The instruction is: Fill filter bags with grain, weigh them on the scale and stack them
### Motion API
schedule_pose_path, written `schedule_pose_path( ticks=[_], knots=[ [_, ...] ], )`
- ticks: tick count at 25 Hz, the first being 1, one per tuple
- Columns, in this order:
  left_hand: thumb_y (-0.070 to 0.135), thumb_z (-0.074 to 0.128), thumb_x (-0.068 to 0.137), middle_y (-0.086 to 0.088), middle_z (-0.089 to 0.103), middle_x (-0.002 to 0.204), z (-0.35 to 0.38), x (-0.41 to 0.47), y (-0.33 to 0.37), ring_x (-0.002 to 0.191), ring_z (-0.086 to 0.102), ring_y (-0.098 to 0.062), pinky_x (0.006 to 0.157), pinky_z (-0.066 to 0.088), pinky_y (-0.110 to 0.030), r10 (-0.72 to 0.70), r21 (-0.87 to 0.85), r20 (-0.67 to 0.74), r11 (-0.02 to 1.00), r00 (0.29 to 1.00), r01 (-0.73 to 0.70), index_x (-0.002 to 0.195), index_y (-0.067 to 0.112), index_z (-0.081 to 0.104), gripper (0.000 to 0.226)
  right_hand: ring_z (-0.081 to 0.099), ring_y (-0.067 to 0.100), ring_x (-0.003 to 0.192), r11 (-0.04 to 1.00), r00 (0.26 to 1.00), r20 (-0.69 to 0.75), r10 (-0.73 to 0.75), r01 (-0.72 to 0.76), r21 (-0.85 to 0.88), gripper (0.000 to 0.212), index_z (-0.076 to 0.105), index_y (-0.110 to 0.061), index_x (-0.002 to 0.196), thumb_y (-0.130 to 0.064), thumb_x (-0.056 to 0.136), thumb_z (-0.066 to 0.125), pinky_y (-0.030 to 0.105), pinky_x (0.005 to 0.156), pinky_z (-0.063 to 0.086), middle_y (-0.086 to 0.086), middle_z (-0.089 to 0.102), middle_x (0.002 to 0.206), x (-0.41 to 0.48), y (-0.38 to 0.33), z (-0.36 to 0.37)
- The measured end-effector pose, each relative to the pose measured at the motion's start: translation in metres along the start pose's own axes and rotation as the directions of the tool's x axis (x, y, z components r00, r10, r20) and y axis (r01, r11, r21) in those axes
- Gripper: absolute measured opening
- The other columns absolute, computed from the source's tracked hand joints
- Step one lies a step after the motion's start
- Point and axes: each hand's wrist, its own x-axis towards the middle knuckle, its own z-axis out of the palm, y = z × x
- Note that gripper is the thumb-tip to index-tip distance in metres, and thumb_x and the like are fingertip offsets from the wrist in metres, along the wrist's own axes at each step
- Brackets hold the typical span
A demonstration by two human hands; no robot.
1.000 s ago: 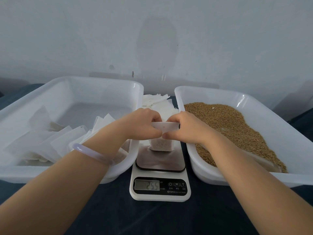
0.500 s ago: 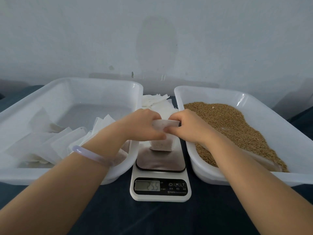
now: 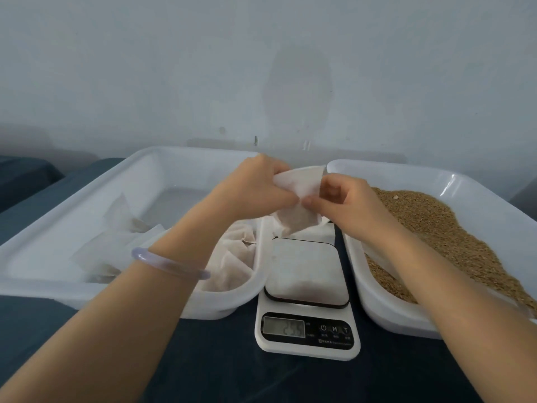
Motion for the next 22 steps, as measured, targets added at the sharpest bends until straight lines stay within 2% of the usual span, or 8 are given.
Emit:
schedule_pose_path(
  ticks=[5,8,11,12,13,14,18,22],
  knots=[
    [0.01,0.064,0.073,0.007,0.058,0.047,-0.029,-0.005,-0.015,0.052,0.069,-0.021,0.052,0.055,-0.03,-0.161,-0.164,-0.087,0.976,0.983,0.145,0.059,0.016,0.054,0.018,0.056,-0.006,0.066,0.982,0.991,-0.061,-0.117,0.106,-0.158,0.014,0.058,-0.022,0.096,-0.019,0.084,0.065,0.011,0.056,0.04,-0.01,0.061,0.076,0.033,-0.034,0.036],
    [0.002,0.059,0.076,-0.012,0.062,0.069,-0.028,-0.017,-0.036,0.06,0.07,-0.03,0.057,0.059,-0.037,-0.363,-0.256,0.01,0.9,0.932,0.354,0.081,0.0,0.059,0.005,0.058,0.01,0.084,0.967,0.997,0.069,-0.025,0.042,-0.252,0.035,0.053,-0.017,0.121,-0.018,0.088,0.061,0.018,0.069,0.038,-0.004,0.062,0.087,0.038,-0.041,0.069],
    [0.001,0.057,0.071,-0.018,0.052,0.071,-0.018,-0.026,-0.051,0.063,0.052,-0.031,0.059,0.036,-0.032,-0.486,-0.166,0.212,0.837,0.848,0.522,0.086,-0.003,0.059,0.016,0.057,0.026,0.103,0.894,0.974,0.208,0.094,0.01,-0.449,0.043,0.044,-0.015,0.13,-0.019,0.088,0.055,0.036,0.088,0.046,0.004,0.063,0.108,0.033,-0.04,0.091],
    [0.0,0.057,0.07,-0.02,0.053,0.073,-0.016,-0.027,-0.054,0.066,0.051,-0.033,0.066,0.02,-0.042,-0.507,-0.161,0.244,0.819,0.826,0.55,0.085,-0.004,0.058,0.017,0.055,0.028,0.106,0.828,0.975,0.209,0.074,0.057,-0.557,0.041,0.046,-0.014,0.127,-0.022,0.088,0.055,0.04,0.089,0.045,0.006,0.061,0.112,0.031,-0.04,0.095],
    [-0.002,0.056,0.071,-0.022,0.06,0.079,-0.015,-0.026,-0.058,0.071,0.058,-0.034,0.07,0.044,-0.031,-0.531,-0.194,0.256,0.79,0.808,0.581,0.09,-0.009,0.059,0.02,0.051,0.029,0.109,0.745,0.981,0.194,0.027,0.11,-0.658,0.038,0.048,-0.014,0.123,-0.026,0.088,0.056,0.041,0.09,0.042,0.005,0.058,0.115,0.028,-0.041,0.097],
    [-0.005,0.054,0.075,-0.027,0.065,0.09,-0.014,-0.023,-0.062,0.081,0.065,-0.039,0.091,0.051,-0.047,-0.56,-0.227,0.25,0.759,0.79,0.61,0.098,-0.013,0.057,0.025,0.049,0.028,0.111,0.676,0.984,0.175,-0.034,0.152,-0.721,0.035,0.051,-0.015,0.12,-0.03,0.088,0.056,0.04,0.089,0.038,0.004,0.056,0.116,0.026,-0.041,0.097],
    [-0.009,0.057,0.076,-0.032,0.067,0.097,-0.01,-0.018,-0.07,0.084,0.07,-0.039,0.085,0.055,-0.05,-0.599,-0.206,0.252,0.734,0.76,0.647,0.103,-0.013,0.06,0.028,0.048,0.024,0.106,0.613,0.958,0.287,-0.02,0.239,-0.753,0.023,0.064,-0.02,0.105,-0.033,0.09,0.052,0.037,0.079,0.026,-0.001,0.058,0.092,0.018,-0.044,0.094],
    [-0.009,0.057,0.077,-0.02,0.069,0.067,-0.015,-0.018,-0.075,0.063,0.071,-0.035,0.065,0.06,-0.041,-0.62,-0.168,0.18,0.746,0.764,0.645,0.086,-0.003,0.055,0.01,0.041,0.022,0.108,0.558,0.933,0.354,0.072,0.256,-0.79,0.019,0.065,-0.021,0.095,-0.019,0.089,0.048,0.035,0.076,0.02,-0.006,0.038,0.069,0.016,-0.04,0.095]
  ],
)
